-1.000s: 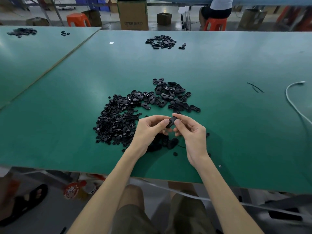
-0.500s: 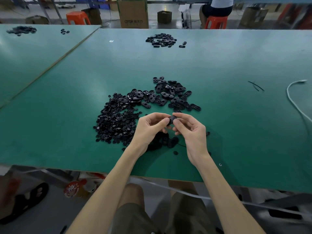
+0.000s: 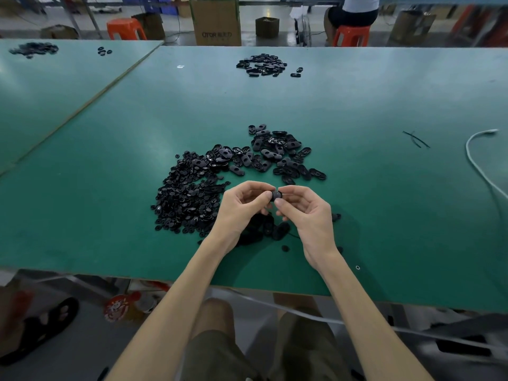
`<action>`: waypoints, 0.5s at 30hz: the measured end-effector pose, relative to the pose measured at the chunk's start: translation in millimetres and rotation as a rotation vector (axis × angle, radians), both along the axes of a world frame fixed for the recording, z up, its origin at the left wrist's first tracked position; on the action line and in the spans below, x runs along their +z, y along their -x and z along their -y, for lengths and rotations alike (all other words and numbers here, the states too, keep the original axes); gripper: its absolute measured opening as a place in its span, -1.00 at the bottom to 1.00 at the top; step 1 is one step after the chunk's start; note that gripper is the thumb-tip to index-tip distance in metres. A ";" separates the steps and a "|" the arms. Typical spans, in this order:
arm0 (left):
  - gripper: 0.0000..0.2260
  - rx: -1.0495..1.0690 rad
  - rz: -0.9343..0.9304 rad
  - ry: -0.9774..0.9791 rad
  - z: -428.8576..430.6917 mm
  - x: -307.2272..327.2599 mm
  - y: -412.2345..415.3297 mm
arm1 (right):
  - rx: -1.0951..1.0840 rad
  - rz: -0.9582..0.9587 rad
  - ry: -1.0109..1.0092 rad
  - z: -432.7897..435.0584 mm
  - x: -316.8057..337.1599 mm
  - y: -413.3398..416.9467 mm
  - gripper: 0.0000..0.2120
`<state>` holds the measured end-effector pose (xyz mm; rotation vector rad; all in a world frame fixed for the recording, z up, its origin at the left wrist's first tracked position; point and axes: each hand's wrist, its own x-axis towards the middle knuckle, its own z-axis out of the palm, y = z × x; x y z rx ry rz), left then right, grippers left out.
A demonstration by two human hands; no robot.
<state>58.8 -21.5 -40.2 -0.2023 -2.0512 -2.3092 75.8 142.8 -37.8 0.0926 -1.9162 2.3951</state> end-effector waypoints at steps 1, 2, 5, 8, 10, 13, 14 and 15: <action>-0.89 -0.004 0.005 -0.019 0.8 -0.1 -0.2 | -0.002 0.003 -0.003 -0.2 -0.5 0.0 -0.80; -0.88 -0.005 0.012 -0.036 1.3 -0.3 -0.4 | -0.003 0.004 -0.010 -0.2 -1.0 0.0 -0.79; -0.81 0.013 0.035 -0.081 2.1 -0.8 -0.5 | -0.001 0.006 -0.056 1.0 -2.6 0.4 -0.79; -0.81 0.040 0.047 -0.074 2.0 -0.9 -0.8 | 0.007 -0.003 -0.135 2.2 -4.1 -0.3 -0.79; -0.85 0.035 0.043 -0.039 0.1 -0.2 -1.4 | 0.000 -0.005 -0.190 1.9 -5.5 -0.3 -0.79; -0.90 0.005 -0.011 0.026 -4.1 0.8 -3.1 | -0.017 -0.008 -0.283 2.4 -7.2 0.7 -0.82; -0.89 0.007 -0.029 0.037 -4.9 0.9 -3.4 | -0.020 -0.012 -0.296 2.8 -7.3 0.9 -0.83; -0.87 0.017 -0.042 0.044 -4.7 0.8 -3.3 | -0.025 -0.016 -0.292 3.3 -7.1 0.8 -0.85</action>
